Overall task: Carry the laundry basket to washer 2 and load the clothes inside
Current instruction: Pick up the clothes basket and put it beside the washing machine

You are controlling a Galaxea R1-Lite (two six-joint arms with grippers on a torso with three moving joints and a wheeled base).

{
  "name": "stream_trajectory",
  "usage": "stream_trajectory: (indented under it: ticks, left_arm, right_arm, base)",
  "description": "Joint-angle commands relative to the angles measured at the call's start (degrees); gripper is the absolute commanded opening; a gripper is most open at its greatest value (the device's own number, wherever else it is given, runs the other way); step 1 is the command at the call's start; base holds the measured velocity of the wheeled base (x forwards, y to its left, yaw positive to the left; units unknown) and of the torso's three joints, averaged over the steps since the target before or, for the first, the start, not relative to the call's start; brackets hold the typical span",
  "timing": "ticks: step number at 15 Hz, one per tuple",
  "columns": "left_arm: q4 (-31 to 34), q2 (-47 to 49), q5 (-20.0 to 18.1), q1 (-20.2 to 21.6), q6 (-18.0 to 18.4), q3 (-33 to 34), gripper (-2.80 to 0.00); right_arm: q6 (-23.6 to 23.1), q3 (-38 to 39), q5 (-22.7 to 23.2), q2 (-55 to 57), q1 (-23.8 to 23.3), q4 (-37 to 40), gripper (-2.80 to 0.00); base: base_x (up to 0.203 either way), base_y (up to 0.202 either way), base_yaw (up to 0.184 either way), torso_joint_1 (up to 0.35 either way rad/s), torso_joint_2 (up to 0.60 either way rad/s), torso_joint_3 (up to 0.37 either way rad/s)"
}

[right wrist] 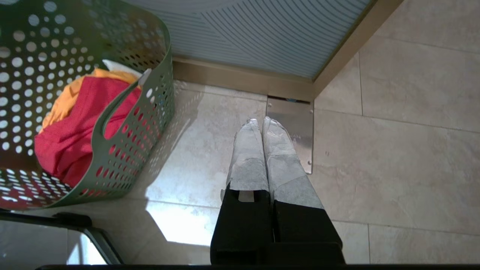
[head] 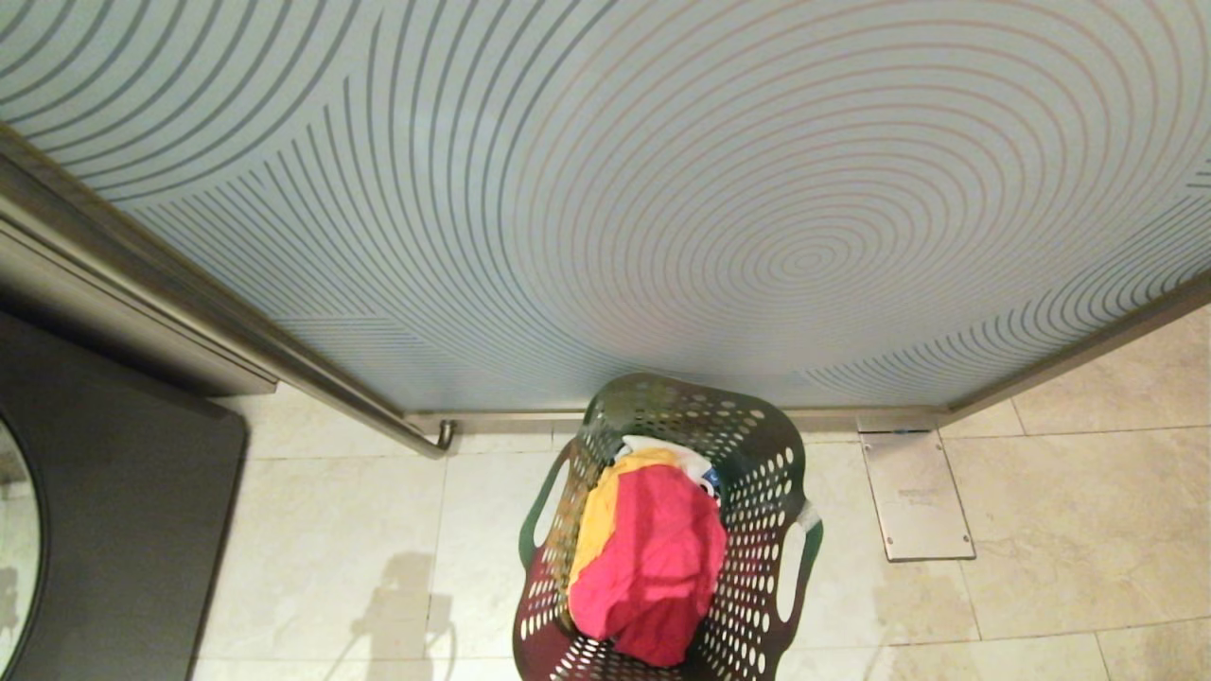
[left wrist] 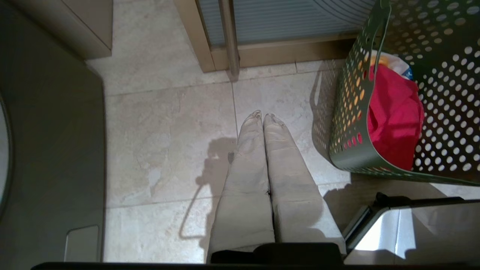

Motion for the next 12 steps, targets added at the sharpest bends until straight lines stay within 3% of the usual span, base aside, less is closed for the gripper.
stream_trajectory:
  ticks: [1, 3, 5, 6, 8, 10, 12]
  left_arm:
    - [0.2, 0.1, 0.1, 0.0, 0.5, -2.2, -2.80]
    - [3.5, 3.1, 0.1, 0.0, 0.8, -10.4, -2.80]
    - [9.7, 13.4, 0.5, 0.1, 0.9, -24.2, -2.80]
    - [13.5, 20.6, 0.5, 0.0, 0.9, -32.2, -2.80]
    - [19.1, 34.7, -1.2, -0.3, 0.9, -41.9, -2.80]
    - [21.5, 48.7, -2.9, -0.5, 0.8, -46.6, -2.80]
    - [19.8, 60.4, -3.9, -0.7, 0.6, -48.3, -2.80]
  right_arm:
    - [0.3, 1.0, -0.6, 1.2, -0.1, 0.9, -2.80]
    - [-0.3, -4.6, -0.6, 2.9, -0.1, 4.8, -2.80]
    - [0.8, -18.4, -0.1, 11.8, -0.1, 10.1, -2.80]
    - [2.9, -25.1, 0.3, 19.2, 0.0, 11.7, -2.80]
    - [9.9, -37.9, 1.0, 36.6, 0.0, 14.0, -2.80]
    - [16.4, -46.7, 1.7, 53.6, 0.2, 15.5, -2.80]
    - [21.6, -51.3, 3.0, 66.8, 2.0, 16.6, -2.80]
  base:
    - [0.000, 0.000, 0.000, 0.000, 0.00, 0.000]
    - [0.000, 0.000, 0.000, 0.000, 0.00, 0.000]
    - [0.000, 0.000, 0.000, 0.000, 0.00, 0.000]
    - [0.000, 0.000, 0.000, 0.000, 0.00, 0.000]
    - [0.000, 0.000, 0.000, 0.000, 0.00, 0.000]
    - [0.000, 0.000, 0.000, 0.000, 0.00, 0.000]
    - [0.000, 0.000, 0.000, 0.000, 0.00, 0.000]
